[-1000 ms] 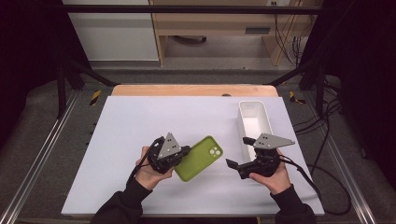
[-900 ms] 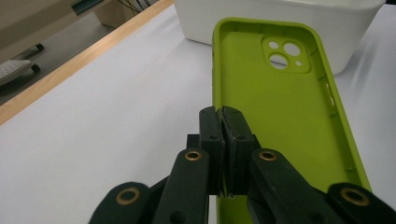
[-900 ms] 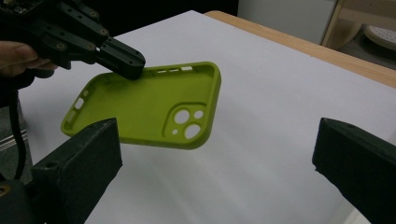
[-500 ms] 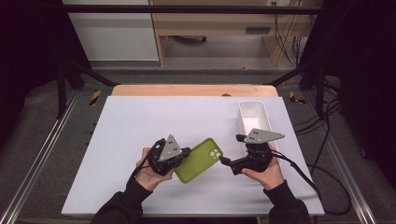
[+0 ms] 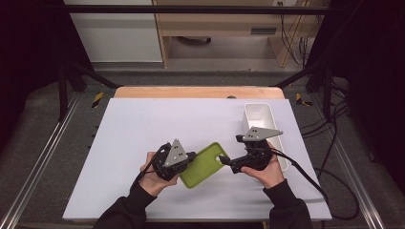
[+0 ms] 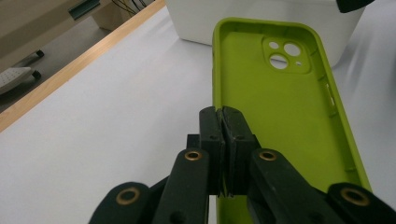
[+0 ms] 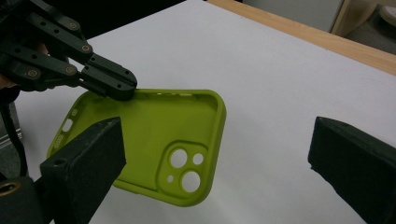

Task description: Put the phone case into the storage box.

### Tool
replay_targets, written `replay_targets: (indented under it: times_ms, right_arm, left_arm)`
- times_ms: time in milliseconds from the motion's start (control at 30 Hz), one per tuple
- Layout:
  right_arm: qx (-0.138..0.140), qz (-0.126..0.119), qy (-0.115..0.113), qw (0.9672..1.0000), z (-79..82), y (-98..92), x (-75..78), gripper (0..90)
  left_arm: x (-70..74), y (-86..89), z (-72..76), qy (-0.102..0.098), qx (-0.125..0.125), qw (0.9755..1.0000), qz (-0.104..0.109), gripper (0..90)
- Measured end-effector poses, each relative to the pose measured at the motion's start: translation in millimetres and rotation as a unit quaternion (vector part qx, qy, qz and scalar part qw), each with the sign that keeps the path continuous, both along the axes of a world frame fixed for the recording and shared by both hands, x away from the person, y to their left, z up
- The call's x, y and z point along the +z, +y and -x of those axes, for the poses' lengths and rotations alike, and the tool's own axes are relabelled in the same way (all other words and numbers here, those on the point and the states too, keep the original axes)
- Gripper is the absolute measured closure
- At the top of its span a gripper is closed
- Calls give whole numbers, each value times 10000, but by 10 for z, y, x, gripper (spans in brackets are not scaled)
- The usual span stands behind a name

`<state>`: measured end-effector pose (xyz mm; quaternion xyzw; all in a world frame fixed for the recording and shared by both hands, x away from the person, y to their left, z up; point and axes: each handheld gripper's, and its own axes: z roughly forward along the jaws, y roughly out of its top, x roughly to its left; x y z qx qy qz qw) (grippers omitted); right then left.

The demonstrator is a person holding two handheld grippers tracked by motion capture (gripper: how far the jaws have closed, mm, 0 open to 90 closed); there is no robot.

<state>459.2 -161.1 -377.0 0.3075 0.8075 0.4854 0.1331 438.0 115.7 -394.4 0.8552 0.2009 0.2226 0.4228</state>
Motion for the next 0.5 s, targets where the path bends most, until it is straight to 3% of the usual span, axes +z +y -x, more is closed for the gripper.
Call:
replay_targets:
  times_ms: [500]
  right_arm:
    - [119,102,358,9992,-114,89,-21,118]
  left_arm:
    - [2,-44,43,-72,-89,9999,-41,879]
